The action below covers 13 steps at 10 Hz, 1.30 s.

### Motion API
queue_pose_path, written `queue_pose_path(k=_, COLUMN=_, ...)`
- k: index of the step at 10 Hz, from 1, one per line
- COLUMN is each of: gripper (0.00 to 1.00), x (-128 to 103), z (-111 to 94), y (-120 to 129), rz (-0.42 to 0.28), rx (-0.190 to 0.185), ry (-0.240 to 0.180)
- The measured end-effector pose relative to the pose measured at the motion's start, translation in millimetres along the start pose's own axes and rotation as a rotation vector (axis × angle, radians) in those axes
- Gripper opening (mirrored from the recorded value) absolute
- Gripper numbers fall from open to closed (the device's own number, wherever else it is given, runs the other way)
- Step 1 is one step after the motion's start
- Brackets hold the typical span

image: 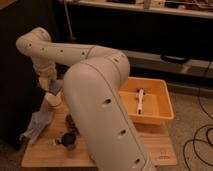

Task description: Place sponge in paper cup

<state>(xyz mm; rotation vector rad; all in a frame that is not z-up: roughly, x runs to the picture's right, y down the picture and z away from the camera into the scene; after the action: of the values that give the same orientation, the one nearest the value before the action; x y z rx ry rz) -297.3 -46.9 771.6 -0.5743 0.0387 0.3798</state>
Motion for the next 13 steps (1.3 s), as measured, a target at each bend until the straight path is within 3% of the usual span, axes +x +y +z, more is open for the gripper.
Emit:
queue_pose_path(k=5, gripper=0.00, x=-8, z=15, y=12, rz=-0.037, rx=0.003, ry=0.067)
queue_pose_path(k=8, gripper=0.00, x=-1, z=20, y=12, rz=-0.030, rx=-0.008, ry=0.078)
queue_pose_path(k=11, gripper=0.00, x=7, z=19, y=9, rz=-0.015, rx=-0.031, ry=0.034)
queue_pose_path(k=13, gripper=0.00, x=13, z=13, y=10, rz=-0.017, rx=-0.047, ry=-0.027)
